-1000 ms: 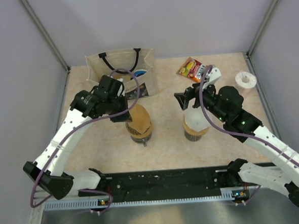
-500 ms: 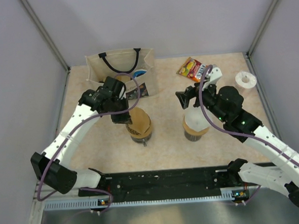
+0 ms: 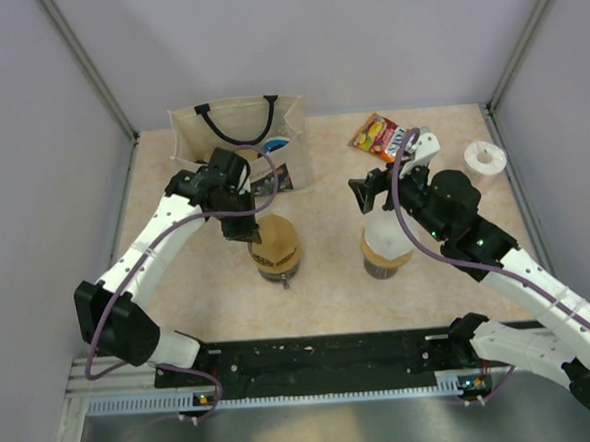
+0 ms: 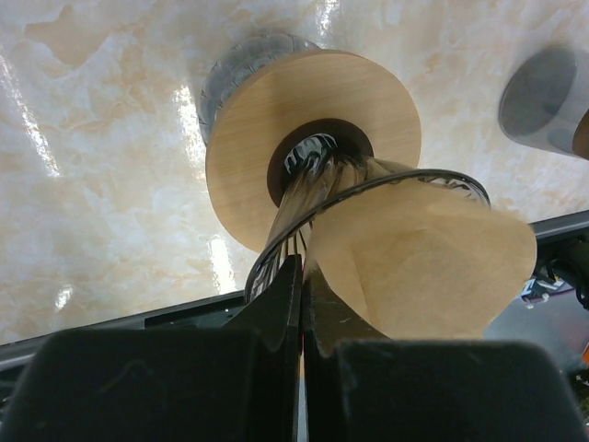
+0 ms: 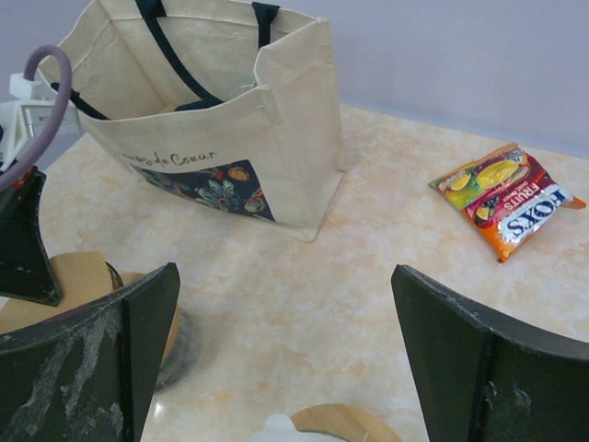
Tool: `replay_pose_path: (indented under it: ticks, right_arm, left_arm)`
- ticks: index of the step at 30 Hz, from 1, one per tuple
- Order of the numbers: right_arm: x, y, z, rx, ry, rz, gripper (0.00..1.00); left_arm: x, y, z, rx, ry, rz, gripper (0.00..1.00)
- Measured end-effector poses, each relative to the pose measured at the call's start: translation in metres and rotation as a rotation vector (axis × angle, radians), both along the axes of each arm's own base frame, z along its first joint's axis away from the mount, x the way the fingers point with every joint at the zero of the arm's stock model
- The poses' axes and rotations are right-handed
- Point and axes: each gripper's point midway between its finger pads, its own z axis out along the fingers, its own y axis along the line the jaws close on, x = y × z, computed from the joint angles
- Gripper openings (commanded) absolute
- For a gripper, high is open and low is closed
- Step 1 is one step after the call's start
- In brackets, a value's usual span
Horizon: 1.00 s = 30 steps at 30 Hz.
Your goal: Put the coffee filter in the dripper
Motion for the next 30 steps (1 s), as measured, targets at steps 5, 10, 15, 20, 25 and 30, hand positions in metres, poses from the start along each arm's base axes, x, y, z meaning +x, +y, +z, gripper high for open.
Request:
replay_pose_path:
  ticks: [5, 10, 15, 20, 25, 30]
  right_arm:
    - [0.000, -0.001, 0.000, 0.000, 0.000, -0.003, 0.98]
    - [0.000, -0.001, 0.000, 0.000, 0.000, -0.004, 0.98]
    - [0.000, -0.001, 0.000, 0.000, 0.000, -0.004, 0.98]
    - [-0.001, -0.001, 0.002, 0.004, -0.005, -0.004, 0.98]
    - [-0.002, -0.002, 0.004, 0.008, -0.011, -0.004, 0.98]
    - [-0.002, -0.002, 0.004, 0.008, -0.010, -0.003, 0.98]
  left_arm:
    - [0.000, -0.002, -0.007, 0.004, 0.027, -0.008, 0.11]
    - [0.000, -0.002, -0.007, 0.003, 0.026, -0.014, 0.36]
    - [-0.002, 0.001, -0.003, 0.011, 0.024, -0.010, 0.45]
    - [-0.001, 0.001, 0.013, -0.007, -0.024, -0.018, 0.50]
    - [-0.001, 0.002, 0.042, -0.037, -0.105, -0.024, 0.48]
    - [-0.001, 0.002, 0.064, -0.062, -0.158, -0.025, 0.47]
